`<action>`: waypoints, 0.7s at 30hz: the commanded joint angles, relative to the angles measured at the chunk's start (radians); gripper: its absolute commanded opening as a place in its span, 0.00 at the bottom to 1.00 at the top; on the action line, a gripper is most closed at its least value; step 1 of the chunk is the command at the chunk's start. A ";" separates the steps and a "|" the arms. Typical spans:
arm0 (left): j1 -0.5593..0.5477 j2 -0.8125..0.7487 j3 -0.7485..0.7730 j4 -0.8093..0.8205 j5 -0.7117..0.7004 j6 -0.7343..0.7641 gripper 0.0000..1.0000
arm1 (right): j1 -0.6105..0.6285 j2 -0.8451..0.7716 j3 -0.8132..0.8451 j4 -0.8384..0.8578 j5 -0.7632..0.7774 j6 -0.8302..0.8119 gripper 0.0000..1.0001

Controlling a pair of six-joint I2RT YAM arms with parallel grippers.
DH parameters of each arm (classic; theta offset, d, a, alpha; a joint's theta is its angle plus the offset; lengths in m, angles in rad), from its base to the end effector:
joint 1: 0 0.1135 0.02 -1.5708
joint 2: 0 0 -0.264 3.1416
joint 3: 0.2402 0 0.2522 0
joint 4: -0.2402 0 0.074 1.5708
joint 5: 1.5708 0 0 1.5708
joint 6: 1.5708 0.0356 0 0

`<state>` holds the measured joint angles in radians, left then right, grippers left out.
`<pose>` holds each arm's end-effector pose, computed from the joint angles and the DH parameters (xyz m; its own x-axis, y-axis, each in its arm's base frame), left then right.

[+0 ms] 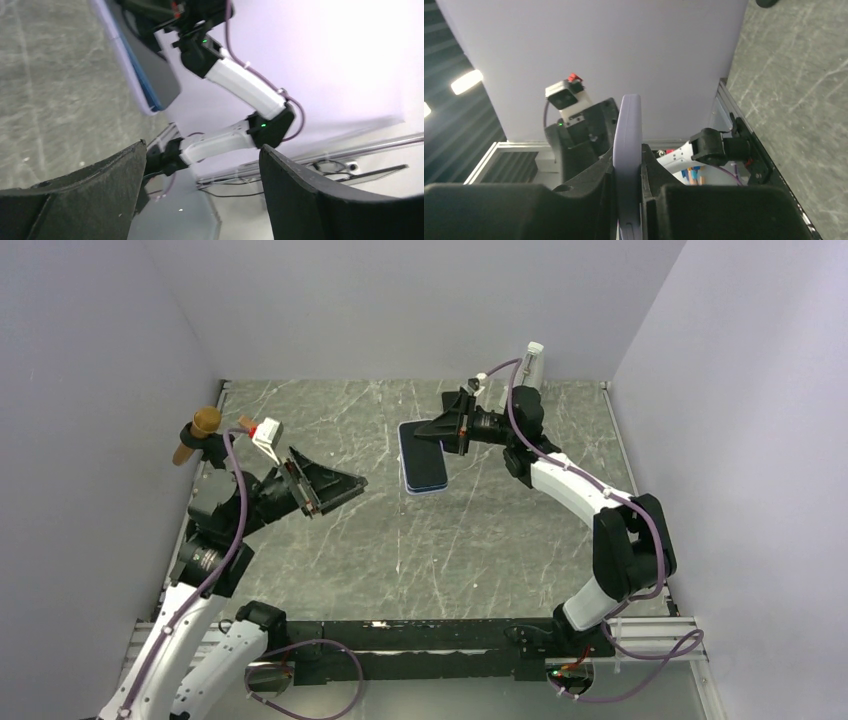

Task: Take the phone out of the phone case
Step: Remove the phone case from the phone.

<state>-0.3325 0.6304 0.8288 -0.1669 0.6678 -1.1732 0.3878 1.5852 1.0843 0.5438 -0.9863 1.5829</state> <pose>0.1223 -0.0655 0.3794 -0.7642 -0.5020 -0.4050 0.3532 0.1997 -0.9140 0.3230 0.1640 0.3165 -0.9804 0.1955 -0.0237 -0.0278 -0.0186 0.9994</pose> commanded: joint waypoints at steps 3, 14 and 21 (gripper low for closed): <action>-0.077 0.095 0.034 0.217 -0.028 -0.251 0.75 | 0.006 -0.051 0.004 0.002 -0.017 -0.008 0.00; -0.217 0.195 -0.071 0.390 -0.139 -0.389 0.68 | 0.040 -0.032 -0.063 0.248 0.066 0.175 0.00; -0.232 0.218 -0.079 0.390 -0.161 -0.407 0.67 | 0.064 -0.038 -0.061 0.213 0.067 0.144 0.00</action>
<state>-0.5560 0.8444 0.7406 0.1383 0.5518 -1.5379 0.4309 1.5852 1.0084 0.6834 -0.9401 1.6981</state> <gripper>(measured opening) 0.674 0.198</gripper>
